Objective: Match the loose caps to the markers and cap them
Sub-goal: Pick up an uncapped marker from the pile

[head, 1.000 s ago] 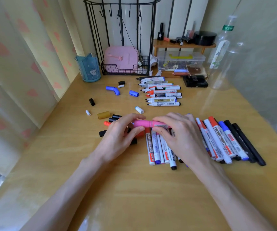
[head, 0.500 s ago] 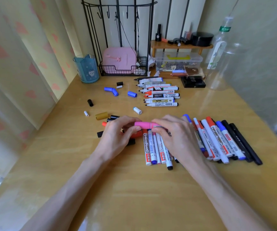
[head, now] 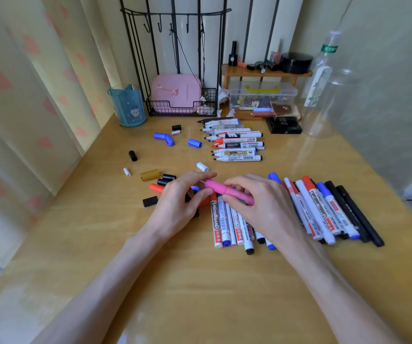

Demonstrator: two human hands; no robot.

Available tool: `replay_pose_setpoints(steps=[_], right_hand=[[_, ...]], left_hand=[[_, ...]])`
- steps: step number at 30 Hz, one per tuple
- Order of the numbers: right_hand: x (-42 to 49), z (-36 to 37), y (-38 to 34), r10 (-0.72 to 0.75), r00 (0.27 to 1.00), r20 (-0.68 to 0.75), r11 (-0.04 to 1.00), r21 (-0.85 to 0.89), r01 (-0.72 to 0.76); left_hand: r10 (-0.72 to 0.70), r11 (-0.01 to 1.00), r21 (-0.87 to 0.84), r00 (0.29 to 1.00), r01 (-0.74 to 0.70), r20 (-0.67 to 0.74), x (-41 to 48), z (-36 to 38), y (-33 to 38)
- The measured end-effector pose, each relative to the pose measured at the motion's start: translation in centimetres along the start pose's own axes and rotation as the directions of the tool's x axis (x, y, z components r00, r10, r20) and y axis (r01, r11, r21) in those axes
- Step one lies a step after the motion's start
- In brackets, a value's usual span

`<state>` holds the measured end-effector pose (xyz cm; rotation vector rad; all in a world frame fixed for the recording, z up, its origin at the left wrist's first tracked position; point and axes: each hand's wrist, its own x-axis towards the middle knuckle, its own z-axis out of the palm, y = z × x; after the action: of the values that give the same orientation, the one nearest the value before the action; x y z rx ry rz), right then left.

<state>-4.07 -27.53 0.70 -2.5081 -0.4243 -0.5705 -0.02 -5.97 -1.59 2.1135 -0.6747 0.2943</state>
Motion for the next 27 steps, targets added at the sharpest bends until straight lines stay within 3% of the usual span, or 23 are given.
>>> replay_pose_setpoints(steps=[7, 15, 19, 27], right_hand=[[0.8, -1.9, 0.4, 0.188, 0.979, -0.081, 0.976, -0.093, -0.195], [-1.6, -4.9, 3.9, 0.526, 0.827, -0.199, 0.796, -0.226, -0.561], [-2.1, -5.3, 4.4, 0.567, 0.797, -0.209, 0.753, -0.260, -0.604], [-1.6, -5.0, 4.0, 0.538, 0.806, -0.247, 0.720, -0.363, -0.591]], left_hand=[[0.025, 1.000, -0.005, 0.999, -0.025, 0.035, 0.7, 0.7, 0.5], [0.063, 0.998, 0.010, 0.995, -0.064, 0.073, 1.7, 3.1, 2.4], [0.069, 0.998, 0.000, 0.993, -0.069, 0.091, 2.1, 4.0, 3.0], [0.056, 0.998, 0.026, 0.996, -0.058, 0.072, 1.7, 3.2, 1.9]])
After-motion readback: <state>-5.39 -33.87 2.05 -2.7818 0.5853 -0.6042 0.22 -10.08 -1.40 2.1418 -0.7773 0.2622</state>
